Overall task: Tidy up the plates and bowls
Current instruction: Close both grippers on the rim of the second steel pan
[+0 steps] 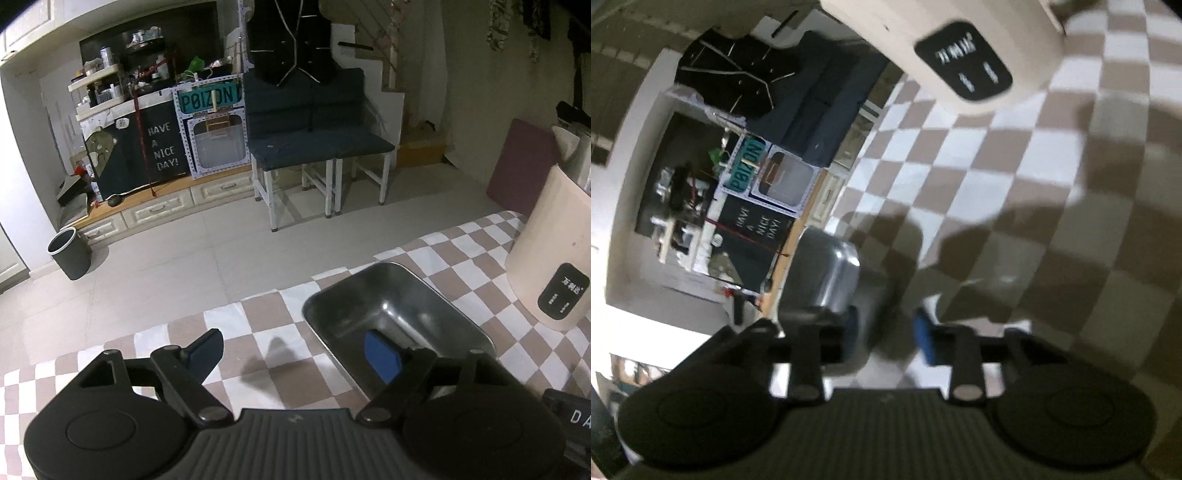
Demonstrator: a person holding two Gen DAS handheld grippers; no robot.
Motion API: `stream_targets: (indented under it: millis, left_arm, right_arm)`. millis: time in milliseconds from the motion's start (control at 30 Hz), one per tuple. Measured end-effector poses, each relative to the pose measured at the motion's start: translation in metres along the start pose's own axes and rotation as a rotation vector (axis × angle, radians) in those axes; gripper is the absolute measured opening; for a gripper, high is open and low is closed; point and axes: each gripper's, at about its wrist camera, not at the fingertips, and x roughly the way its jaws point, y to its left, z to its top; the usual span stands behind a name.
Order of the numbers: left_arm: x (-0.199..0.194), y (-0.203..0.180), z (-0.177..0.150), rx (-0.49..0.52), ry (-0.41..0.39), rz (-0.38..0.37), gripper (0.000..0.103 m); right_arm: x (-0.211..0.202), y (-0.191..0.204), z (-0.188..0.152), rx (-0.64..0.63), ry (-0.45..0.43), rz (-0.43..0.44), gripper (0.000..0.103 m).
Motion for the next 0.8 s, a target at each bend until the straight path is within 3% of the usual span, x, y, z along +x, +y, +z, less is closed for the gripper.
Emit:
stream_targets:
  millis: [133, 167, 267, 533, 633, 700, 800]
  left_arm:
    - [0.001, -0.003, -0.001, 0.019, -0.004, -0.005, 0.084]
    - [0.001, -0.002, -0.001, 0.014, -0.006, -0.005, 0.084]
    - [0.003, 0.0, -0.001, 0.0, -0.009, -0.007, 0.084]
    - [0.005, 0.0, -0.001, 0.011, -0.005, 0.003, 0.085]
    - [0.005, -0.002, 0.001, 0.018, -0.011, 0.004, 0.085]
    - [0.005, -0.004, 0.002, 0.023, -0.014, 0.009, 0.085]
    - [0.006, -0.007, 0.002, 0.028, -0.014, 0.015, 0.085]
  right_arm:
    - [-0.01, -0.007, -0.008, 0.067, -0.094, 0.004, 0.05]
    - [-0.016, -0.007, -0.01, 0.077, -0.13, 0.014, 0.056]
    - [-0.025, -0.002, -0.012, 0.036, -0.185, 0.052, 0.06]
    - [0.0, 0.015, -0.026, -0.044, -0.062, 0.075, 0.059]
    - [0.008, 0.015, -0.031, -0.05, 0.001, 0.048, 0.05]
    - [0.01, 0.016, -0.034, -0.077, 0.013, 0.006, 0.034]
    - [0.008, 0.015, -0.034, -0.122, 0.001, 0.017, 0.029]
